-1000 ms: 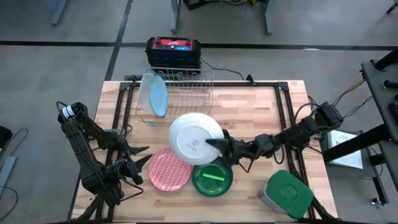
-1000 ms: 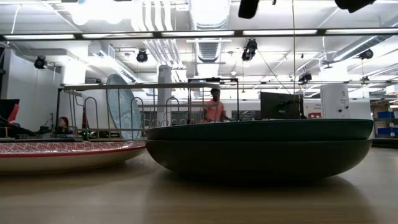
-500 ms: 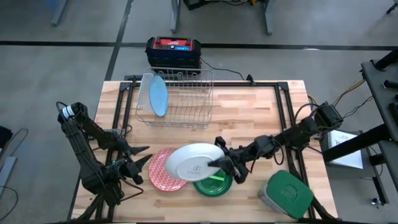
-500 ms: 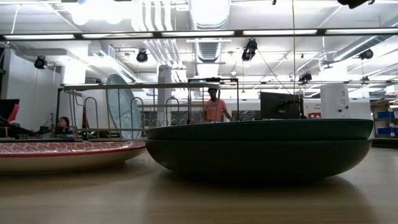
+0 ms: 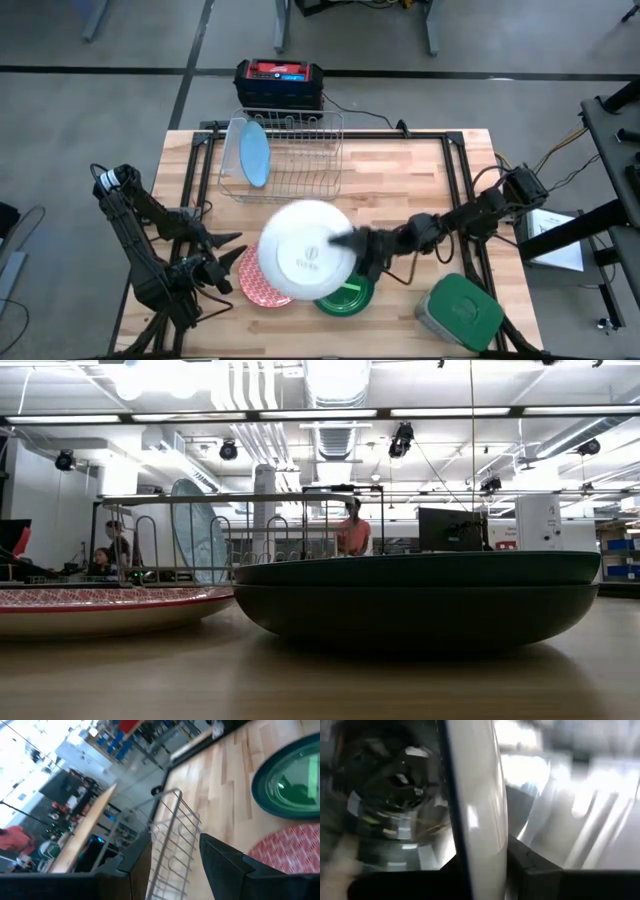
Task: Sort dishes
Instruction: Put the blue patterned plate into the dish rack
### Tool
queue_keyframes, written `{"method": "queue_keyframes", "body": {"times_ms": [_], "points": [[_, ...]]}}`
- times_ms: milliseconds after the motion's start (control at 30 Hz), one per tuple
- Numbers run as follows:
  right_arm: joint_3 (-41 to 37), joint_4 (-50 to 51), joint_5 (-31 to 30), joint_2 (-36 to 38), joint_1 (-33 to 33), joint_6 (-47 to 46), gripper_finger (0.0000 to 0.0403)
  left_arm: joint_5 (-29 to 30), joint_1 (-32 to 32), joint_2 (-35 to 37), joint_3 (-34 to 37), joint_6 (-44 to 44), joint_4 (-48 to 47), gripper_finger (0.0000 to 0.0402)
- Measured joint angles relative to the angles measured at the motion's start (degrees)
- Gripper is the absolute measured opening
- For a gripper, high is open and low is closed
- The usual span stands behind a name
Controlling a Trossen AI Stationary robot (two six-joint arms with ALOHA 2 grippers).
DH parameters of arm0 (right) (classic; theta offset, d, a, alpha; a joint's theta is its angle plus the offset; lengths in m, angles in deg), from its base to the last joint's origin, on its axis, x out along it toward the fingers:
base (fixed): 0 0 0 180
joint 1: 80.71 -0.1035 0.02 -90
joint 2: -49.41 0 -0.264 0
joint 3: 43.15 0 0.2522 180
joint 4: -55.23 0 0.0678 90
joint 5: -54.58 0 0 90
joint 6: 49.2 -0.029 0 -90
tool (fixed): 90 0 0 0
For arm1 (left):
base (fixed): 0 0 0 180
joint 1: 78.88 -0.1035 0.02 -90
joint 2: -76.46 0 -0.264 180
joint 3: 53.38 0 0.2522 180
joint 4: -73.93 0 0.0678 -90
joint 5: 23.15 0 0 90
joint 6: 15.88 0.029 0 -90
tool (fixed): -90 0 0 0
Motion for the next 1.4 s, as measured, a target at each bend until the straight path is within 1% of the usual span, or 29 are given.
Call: {"method": "queue_keyframes", "body": {"times_ms": [67,133,167,200,233,333,400,467,533,633,700,833,933,1100,1133,1300,1400], "points": [[2.41,-0.09,-4.65,1.11,1.43,-14.15,0.0022,2.17,-0.16,0.08,-0.01,0.5,-0.01,0.0156],[4.92,1.08,-8.08,2.49,3.67,-23.77,0.0022,2.56,-0.23,0.13,-0.22,1.48,-0.03,0.0156],[6.48,3.89,-9.5,3.3,4.95,-28.02,0.0022,2.59,-0.23,0.13,-0.3,1.63,0.0,0.0156],[8.05,8.15,-9.69,4.13,6.27,-32.53,0.0022,2.6,-0.23,0.13,-0.33,1.71,-0.02,0.0156],[9.99,14.47,-9.27,5.02,7.73,-37.49,0.0022,2.58,-0.23,0.18,-0.33,1.71,-0.02,0.0156],[18.53,36.81,-6.25,5.76,12.24,-54.64,0.0022,2.36,-0.23,0.24,-0.33,1.71,-0.02,0.0156],[24.55,50.82,-1.85,5.87,15.68,-65.35,0.0022,2.29,-0.23,0.24,-0.33,1.71,-0.02,0.0156],[30.47,60.58,5.03,5.89,19.4,-72.99,0.0022,2.27,-0.23,0.24,-0.33,1.71,-0.02,0.0156],[36.22,68.53,9.87,5.61,22.65,-76.46,0.0022,2.25,-0.23,0.26,-0.33,1.88,-0.01,0.0156],[44.58,78.74,12.55,3.93,26.11,-74.8,0.0022,2.25,-0.23,0.26,-0.33,2.91,-0.01,0.0156],[50.33,88.21,13.62,2.16,28.38,-72.6,0.0022,2.23,-0.23,0.27,-0.33,2.98,-0.02,0.0156],[62.05,102.54,14.1,-3.26,32.99,-70.27,0.0022,2.23,-0.23,0.33,-0.33,3.06,-0.02,0.0156],[70.0,108.06,14.26,-7.96,35.36,-65.33,0.0022,2.23,-0.23,0.35,-0.33,4.85,-0.02,0.0156],[82.4,117.4,17.42,-17.25,38.03,-57.36,0.0022,2.34,-0.23,0.9,-0.33,5.75,-0.02,0.0156],[84.17,118.97,17.61,-18.98,38.51,-55.98,0.0022,2.34,-0.23,1.1,-0.33,6.09,0.0,0.0156],[82.74,117.55,17.03,-21.39,40.03,-47.64,0.0022,2.54,-0.34,3.6,-0.33,7.41,0.0,0.0156],[82.78,116.9,17.24,-24.09,40.84,-45.97,0.0022,2.64,-0.52,5.77,-0.3,8.93,0.03,0.0156]]}}
